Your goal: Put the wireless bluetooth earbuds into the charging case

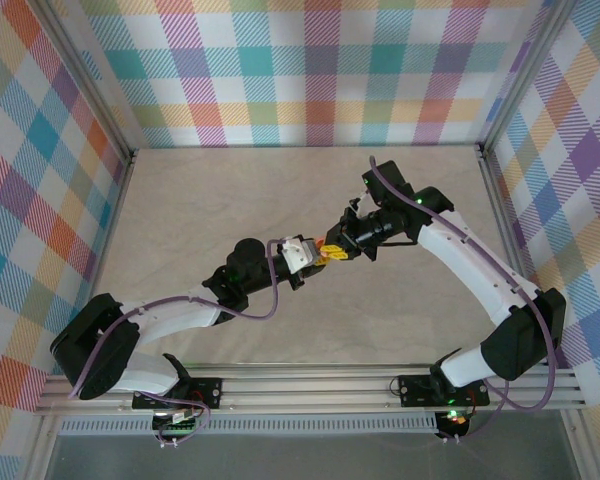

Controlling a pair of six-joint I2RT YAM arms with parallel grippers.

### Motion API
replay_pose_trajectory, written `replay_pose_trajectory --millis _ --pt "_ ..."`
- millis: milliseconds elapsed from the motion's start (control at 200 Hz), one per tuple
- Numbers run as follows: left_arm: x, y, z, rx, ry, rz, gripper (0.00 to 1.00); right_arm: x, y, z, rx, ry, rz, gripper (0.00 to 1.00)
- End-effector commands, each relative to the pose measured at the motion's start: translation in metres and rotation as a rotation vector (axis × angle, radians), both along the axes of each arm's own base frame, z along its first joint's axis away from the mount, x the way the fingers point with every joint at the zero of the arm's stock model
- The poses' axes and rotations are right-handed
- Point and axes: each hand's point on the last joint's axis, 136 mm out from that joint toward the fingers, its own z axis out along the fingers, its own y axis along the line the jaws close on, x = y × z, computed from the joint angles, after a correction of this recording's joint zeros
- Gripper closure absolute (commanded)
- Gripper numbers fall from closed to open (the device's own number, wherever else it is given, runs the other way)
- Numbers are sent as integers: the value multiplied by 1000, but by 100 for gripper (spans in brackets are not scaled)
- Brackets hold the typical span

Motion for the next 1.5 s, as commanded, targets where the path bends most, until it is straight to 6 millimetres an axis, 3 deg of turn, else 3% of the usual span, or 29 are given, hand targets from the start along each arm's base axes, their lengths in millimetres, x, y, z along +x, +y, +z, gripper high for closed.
replay_pose_trajectory --millis 0,440,650,915,1070,1150,1500 --pt "-15 -6 31 -78 -50 -55 100 6 -3 -8 -47 -6 -22 83" --pt "-23 -4 29 -80 -43 -67 100 19 -5 2 -70 -58 -57 68" --pt "-21 0 26 -65 -32 -41 100 14 -7 39 -55 -184 -39 66" --pt "-21 9 31 -105 74 -76 100 13 -34 85 -127 -448 -16 66" --pt "-38 10 43 -117 128 -193 100 24 -31 88 -172 -549 83 68" --pt "-43 12 48 -128 148 -219 100 28 -30 79 -202 -563 123 68" --pt "-14 31 28 -139 254 -82 100 23 -26 56 -123 -595 145 73"
